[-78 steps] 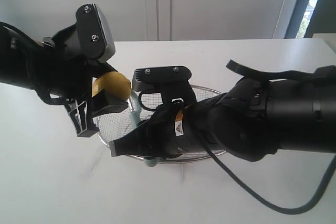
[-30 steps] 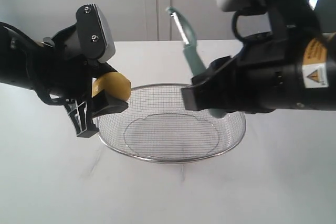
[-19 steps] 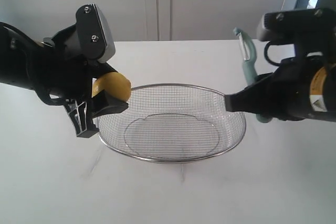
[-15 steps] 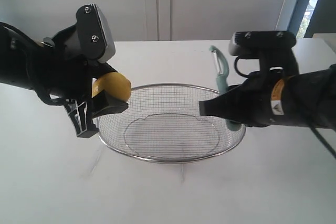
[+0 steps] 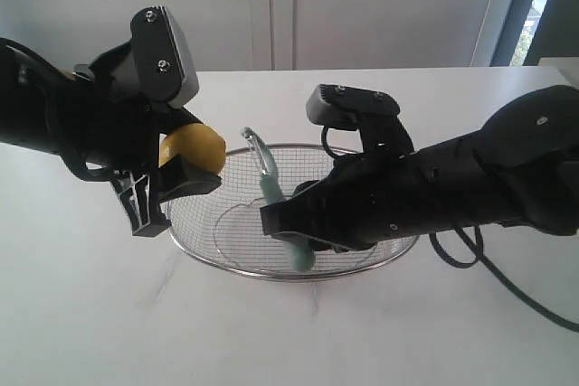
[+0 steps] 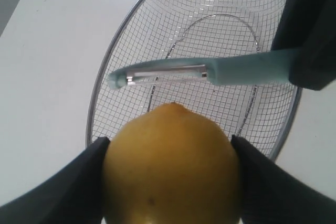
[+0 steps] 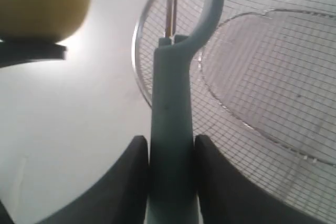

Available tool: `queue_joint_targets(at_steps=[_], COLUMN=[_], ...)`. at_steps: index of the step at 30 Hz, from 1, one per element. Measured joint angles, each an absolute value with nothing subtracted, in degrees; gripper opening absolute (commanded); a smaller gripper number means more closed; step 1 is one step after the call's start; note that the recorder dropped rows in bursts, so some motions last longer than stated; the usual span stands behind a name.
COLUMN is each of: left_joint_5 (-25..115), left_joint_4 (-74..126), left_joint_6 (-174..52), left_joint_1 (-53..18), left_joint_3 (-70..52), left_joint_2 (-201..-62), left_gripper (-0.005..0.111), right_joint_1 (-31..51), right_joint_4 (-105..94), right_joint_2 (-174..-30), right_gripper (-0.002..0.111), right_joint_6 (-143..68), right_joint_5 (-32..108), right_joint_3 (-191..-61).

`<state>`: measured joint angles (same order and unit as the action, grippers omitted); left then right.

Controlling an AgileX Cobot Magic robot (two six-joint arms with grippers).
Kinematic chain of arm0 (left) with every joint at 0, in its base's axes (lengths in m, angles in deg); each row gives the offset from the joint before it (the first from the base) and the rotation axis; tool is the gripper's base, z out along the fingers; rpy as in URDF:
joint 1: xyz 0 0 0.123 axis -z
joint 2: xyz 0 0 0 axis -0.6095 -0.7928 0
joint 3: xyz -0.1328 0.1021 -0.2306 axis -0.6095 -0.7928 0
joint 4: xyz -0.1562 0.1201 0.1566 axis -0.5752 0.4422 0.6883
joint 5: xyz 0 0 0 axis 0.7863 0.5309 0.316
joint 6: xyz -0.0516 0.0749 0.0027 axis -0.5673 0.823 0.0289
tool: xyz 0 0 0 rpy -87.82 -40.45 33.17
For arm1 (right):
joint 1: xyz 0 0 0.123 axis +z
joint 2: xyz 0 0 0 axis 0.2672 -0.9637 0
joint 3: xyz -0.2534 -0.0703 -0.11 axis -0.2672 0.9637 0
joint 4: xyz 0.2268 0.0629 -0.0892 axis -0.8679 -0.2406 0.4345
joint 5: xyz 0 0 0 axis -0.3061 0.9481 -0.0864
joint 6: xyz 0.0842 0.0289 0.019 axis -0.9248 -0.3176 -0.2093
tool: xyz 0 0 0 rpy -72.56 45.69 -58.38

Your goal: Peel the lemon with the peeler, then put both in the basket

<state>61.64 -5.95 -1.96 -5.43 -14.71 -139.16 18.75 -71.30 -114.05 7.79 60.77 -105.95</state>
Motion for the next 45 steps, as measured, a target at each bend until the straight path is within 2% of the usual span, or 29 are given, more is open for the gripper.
queue_joint_targets(at_steps=[8, 14, 45], left_joint_5=[61.6, 61.6, 61.6], left_joint_4=[-6.0, -6.0, -6.0], left_joint_6=[-2.0, -2.0, -2.2], left_joint_1=[-5.4, -5.4, -5.4], left_joint_3=[-14.7, -14.7, -14.7], left_joint_2=[-139.2, -139.2, -139.2], left_gripper=[0.0, 0.0, 0.0], right_joint_1=[18.8, 18.8, 18.8], right_joint_4=[-80.7, -97.3, -98.2], right_joint_2=[-118.9, -124.5, -124.0], right_gripper=[0.0, 0.0, 0.0], right_joint_6=[14.5, 29.2, 30.2], right_joint_5=[62.5, 70.6, 71.5], right_joint_3=[-106.2, -108.1, -108.3])
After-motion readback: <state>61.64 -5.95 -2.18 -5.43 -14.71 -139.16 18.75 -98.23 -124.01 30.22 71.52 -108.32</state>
